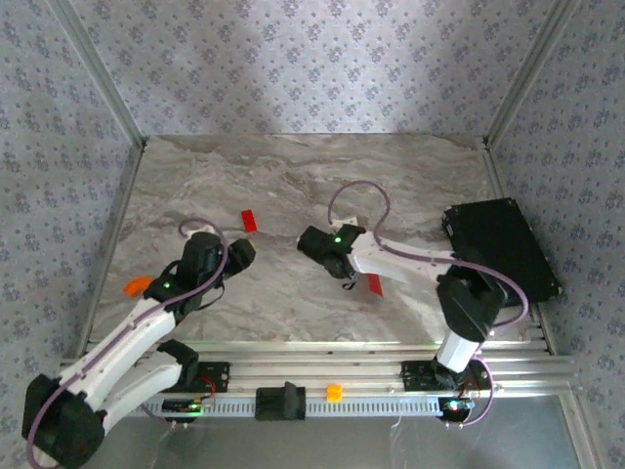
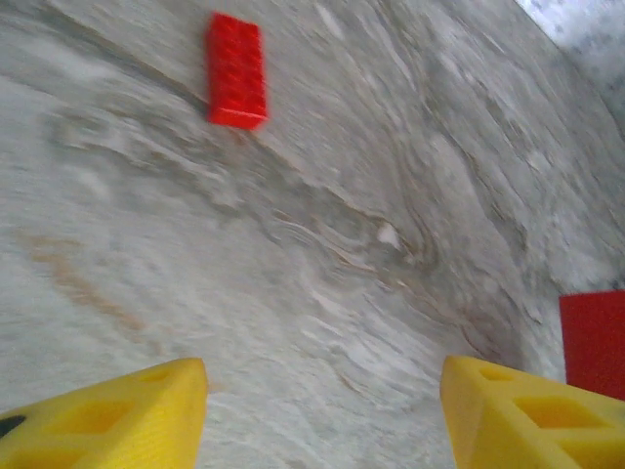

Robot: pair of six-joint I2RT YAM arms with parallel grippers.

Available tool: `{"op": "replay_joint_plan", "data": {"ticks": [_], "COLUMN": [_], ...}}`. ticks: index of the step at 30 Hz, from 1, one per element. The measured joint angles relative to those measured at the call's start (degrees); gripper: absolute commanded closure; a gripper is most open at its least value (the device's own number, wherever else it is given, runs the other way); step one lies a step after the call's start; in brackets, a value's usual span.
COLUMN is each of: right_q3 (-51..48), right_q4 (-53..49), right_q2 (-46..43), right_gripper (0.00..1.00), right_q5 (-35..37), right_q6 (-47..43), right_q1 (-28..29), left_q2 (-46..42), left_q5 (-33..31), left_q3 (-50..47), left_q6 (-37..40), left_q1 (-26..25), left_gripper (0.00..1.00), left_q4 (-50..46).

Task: Fold a paper plane with a square sheet of paper (pick it up from the middle)

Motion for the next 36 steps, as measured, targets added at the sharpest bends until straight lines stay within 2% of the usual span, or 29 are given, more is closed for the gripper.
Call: {"op": "replay_joint_plan", "data": {"ticks": [5,9,14,19,21,25,27,30,33,36], "right_q3": [5.90,9.60,11.30,9.09,5.18,-5.90,-12.41,-21.94,-29.70,-33.62], "right_q4": [-2.19,-0.79,6.34,18.60,24.22,34.77,40.35,48.96,55.95,59.23], "right_q2": [8.85,13.46,14.08,13.00,10.45,1.64,-3.34,-8.59,-10.34,-10.36], "right_gripper": [0.92,0.89,0.84,0.61,0.58,0.58,0.65,0.77,0.84,0.89], "right_q5": [0.52,-2.64,-13.29,-28.24,-33.99,-43.41,-47.41,-53.05,-57.70,-61.46], "right_q6": [1.16,1.03,0.02,-0.61,-0.76,-0.24,0.94,3.61,6.23,7.82], "right_q1": [2.64,4.20,3.69,0.11,-1.77,-6.60,-9.92,-16.13,-22.16,-25.27], "left_q2": [-8.68,-10.56,-10.47,-8.15,-6.21,0.46,4.81,12.09,19.08,25.05], "left_q5": [-5.05,-6.64,-6.80,-3.89,-1.66,4.96,8.48,13.73,17.90,21.22], "left_q3": [-3.56,-4.00,-4.00,-4.00,-4.00,-3.85,-3.54,-1.62,2.27,6.49], "left_q6": [-1.01,-1.09,-1.07,-0.83,-0.59,0.52,1.14,1.86,2.29,2.91], "left_q1": [2.19,2.60,2.64,2.99,2.99,2.97,2.97,2.62,0.94,-1.77], "left_gripper": [0.31,0.30,0.30,0.29,0.30,0.41,0.47,0.50,0.51,0.51], "left_q4": [-4.15,-6.67,-7.85,-7.15,-6.08,-2.49,-0.44,2.36,5.09,8.00]}}
